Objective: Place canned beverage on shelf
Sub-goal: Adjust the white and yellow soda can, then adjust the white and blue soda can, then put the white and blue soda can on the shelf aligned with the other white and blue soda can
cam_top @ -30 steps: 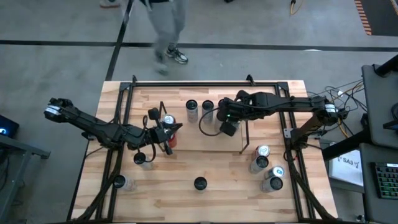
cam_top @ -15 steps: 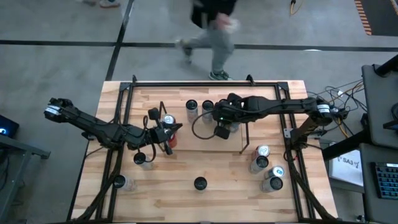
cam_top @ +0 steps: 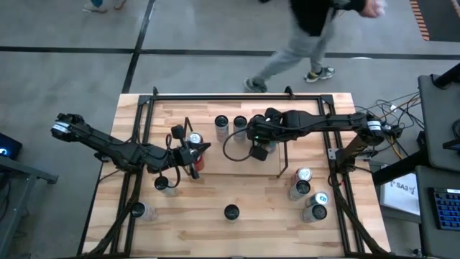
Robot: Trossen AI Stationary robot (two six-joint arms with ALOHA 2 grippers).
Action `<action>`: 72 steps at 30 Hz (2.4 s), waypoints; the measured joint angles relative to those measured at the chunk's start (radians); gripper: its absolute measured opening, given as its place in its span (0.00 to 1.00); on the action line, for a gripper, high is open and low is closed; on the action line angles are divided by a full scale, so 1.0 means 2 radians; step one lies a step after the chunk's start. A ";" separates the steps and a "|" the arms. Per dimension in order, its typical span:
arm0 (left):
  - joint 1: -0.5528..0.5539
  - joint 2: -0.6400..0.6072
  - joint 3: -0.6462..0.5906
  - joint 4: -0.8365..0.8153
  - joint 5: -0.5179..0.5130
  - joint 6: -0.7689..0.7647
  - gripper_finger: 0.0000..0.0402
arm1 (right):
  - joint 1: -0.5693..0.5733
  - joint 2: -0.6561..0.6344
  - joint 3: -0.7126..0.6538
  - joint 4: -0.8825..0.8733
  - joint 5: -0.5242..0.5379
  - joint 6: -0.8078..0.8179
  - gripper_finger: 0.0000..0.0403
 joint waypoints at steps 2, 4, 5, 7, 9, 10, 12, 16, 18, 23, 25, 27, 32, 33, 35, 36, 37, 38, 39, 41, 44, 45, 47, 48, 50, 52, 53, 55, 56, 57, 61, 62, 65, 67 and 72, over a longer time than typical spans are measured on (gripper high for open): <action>0.000 0.000 0.000 0.000 0.000 0.000 0.00 | 0.000 0.000 0.010 0.000 0.000 -0.001 0.02; 0.000 0.000 0.000 0.000 0.000 0.000 0.00 | 0.000 0.000 0.021 0.003 0.001 -0.009 0.02; 0.000 0.000 0.000 0.000 0.000 0.000 0.00 | 0.000 -0.001 0.024 0.009 0.002 -0.015 0.02; 0.000 0.000 0.000 0.000 0.000 0.000 0.00 | 0.000 -0.001 0.025 0.042 0.002 -0.037 0.02; 0.000 0.000 0.000 0.000 0.000 0.000 0.00 | 0.000 0.000 0.025 0.076 0.000 -0.057 0.02; 0.000 0.000 0.000 0.000 0.000 0.000 0.00 | 0.000 0.003 0.025 0.092 -0.001 -0.069 0.02; 0.000 0.000 0.000 0.000 0.000 0.000 0.00 | -0.002 0.007 0.025 0.118 -0.001 -0.089 0.02; 0.000 0.000 0.000 0.000 0.000 0.000 0.00 | -0.007 0.027 0.025 0.151 -0.017 -0.110 0.02; 0.000 0.000 0.000 0.000 0.000 0.000 0.00 | -0.010 0.040 0.025 0.152 -0.026 -0.113 0.02; 0.000 0.000 0.000 0.000 0.000 0.000 0.00 | -0.018 0.063 0.025 0.144 -0.023 -0.116 0.02; 0.000 0.000 0.000 -0.001 0.000 0.000 0.00 | -0.023 0.069 0.025 0.142 -0.022 -0.117 0.02; 0.000 0.000 0.000 -0.002 0.000 0.000 0.00 | -0.027 0.071 0.025 0.141 -0.022 -0.120 0.02; 0.000 0.000 0.000 -0.004 0.000 0.000 0.00 | -0.034 0.070 0.025 0.143 -0.021 -0.121 0.02; 0.000 0.000 0.000 -0.004 0.000 0.000 0.00 | -0.034 0.070 0.025 0.142 -0.021 -0.122 0.02; 0.000 0.000 0.000 -0.004 0.000 0.000 0.00 | -0.035 0.070 0.025 0.143 -0.021 -0.127 0.02; 0.000 0.000 0.000 -0.004 0.000 0.000 0.00 | -0.035 0.070 0.025 0.143 -0.021 -0.128 0.02; 0.000 0.000 0.000 -0.004 0.000 0.000 0.00 | -0.035 0.070 0.025 0.143 -0.021 -0.129 0.02; 0.000 0.000 0.000 -0.004 0.000 0.000 0.00 | -0.036 0.070 0.025 0.143 -0.021 -0.129 0.02; 0.000 0.000 0.000 -0.004 0.000 0.000 0.00 | -0.036 0.070 0.025 0.143 -0.021 -0.129 0.02; 0.000 0.000 0.000 -0.003 0.000 0.000 0.00 | -0.037 0.070 0.025 0.143 -0.021 -0.130 0.02; 0.000 0.000 0.000 -0.003 0.000 0.000 0.00 | -0.034 0.066 0.027 0.140 -0.026 -0.133 0.02; 0.000 0.000 0.000 -0.003 0.000 0.000 0.00 | -0.031 0.063 0.030 0.140 -0.032 -0.133 0.02; 0.000 0.000 0.001 -0.004 0.000 0.000 0.00 | -0.022 0.050 0.035 0.139 -0.053 -0.133 0.02; 0.000 0.000 0.003 -0.003 0.000 0.000 0.00 | -0.015 0.042 0.038 0.139 -0.059 -0.132 0.02; 0.000 0.000 0.007 -0.002 0.000 -0.003 0.00 | 0.000 0.022 0.039 0.138 -0.065 -0.129 0.02; 0.000 0.000 0.013 -0.002 0.000 -0.010 0.00 | 0.019 0.003 0.038 0.128 -0.065 -0.126 0.02; 0.000 0.000 0.015 -0.002 0.000 -0.018 0.00 | 0.030 -0.006 0.037 0.124 -0.065 -0.122 0.02; 0.000 0.000 0.022 -0.003 0.001 -0.031 0.00 | 0.052 -0.024 0.034 0.112 -0.064 -0.111 0.02; 0.000 0.001 0.025 -0.002 0.002 -0.040 0.00 | 0.065 -0.033 0.031 0.111 -0.064 -0.106 0.02; 0.000 0.001 0.028 -0.002 0.002 -0.050 0.00 | 0.078 -0.042 0.029 0.110 -0.064 -0.102 0.02; -0.006 0.014 0.039 -0.002 0.002 -0.097 0.00 | 0.134 -0.072 0.012 0.103 -0.061 -0.086 0.02; -0.009 0.020 0.042 -0.003 0.000 -0.109 0.00 | 0.148 -0.078 0.006 0.104 -0.061 -0.082 0.02; -0.027 0.040 0.049 -0.003 0.001 -0.143 0.00 | 0.187 -0.096 -0.012 0.104 -0.060 -0.074 0.02; -0.041 0.059 0.060 -0.003 0.002 -0.163 0.00 | 0.213 -0.107 -0.023 0.105 -0.054 -0.065 0.02; -0.083 0.119 0.110 -0.004 0.000 -0.182 0.00 | 0.277 -0.121 -0.053 0.107 -0.031 -0.045 0.02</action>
